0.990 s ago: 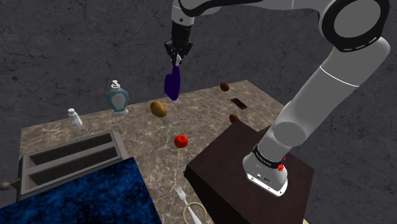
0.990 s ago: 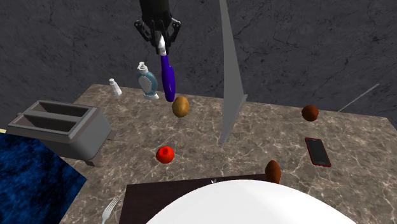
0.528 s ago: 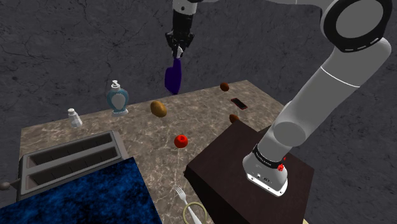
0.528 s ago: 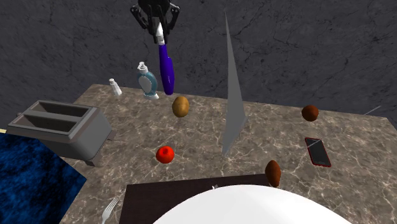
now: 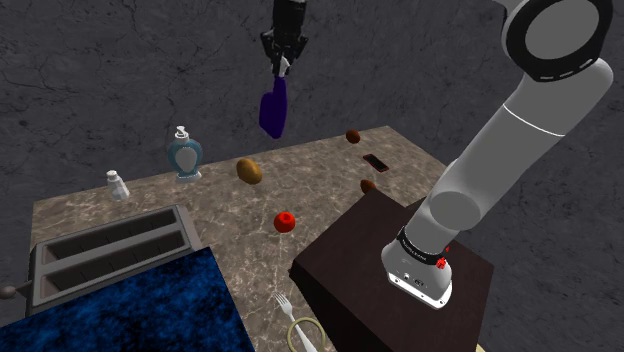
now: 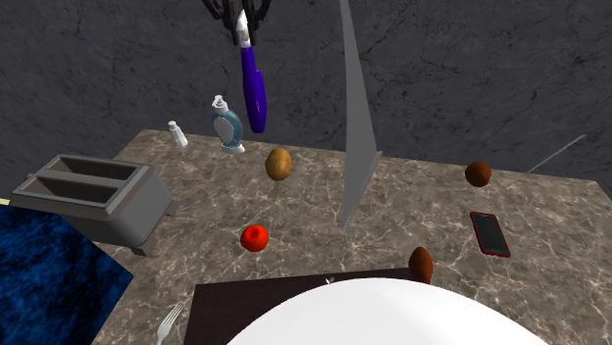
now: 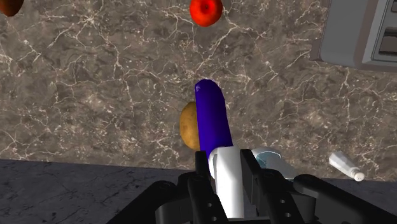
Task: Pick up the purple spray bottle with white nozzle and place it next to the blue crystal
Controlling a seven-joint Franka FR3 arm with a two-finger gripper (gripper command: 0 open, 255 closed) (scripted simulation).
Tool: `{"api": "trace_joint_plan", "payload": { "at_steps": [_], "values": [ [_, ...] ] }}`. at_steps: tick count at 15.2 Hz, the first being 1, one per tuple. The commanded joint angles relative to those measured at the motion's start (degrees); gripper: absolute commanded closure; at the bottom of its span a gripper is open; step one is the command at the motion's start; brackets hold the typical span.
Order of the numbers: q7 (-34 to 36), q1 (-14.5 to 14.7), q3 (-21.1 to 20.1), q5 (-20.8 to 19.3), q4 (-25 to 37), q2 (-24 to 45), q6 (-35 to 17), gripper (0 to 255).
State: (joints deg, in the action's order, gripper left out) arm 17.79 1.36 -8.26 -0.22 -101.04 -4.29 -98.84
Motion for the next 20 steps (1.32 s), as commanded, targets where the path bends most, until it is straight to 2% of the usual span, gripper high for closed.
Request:
{"api": "trace_joint_plan", "payload": {
  "at_steps": [1, 10, 20],
  "values": [
    [-0.02, -0.01, 0.01, 0.00, 1.62, 0.02, 1.61, 255],
    [0.06, 0.02, -0.06, -0.21, 9.81, 1.49, 8.34, 255],
    [12.91, 5.88, -7.14, 1.03, 4.50, -3.56, 8.07, 255]
  ]
}}
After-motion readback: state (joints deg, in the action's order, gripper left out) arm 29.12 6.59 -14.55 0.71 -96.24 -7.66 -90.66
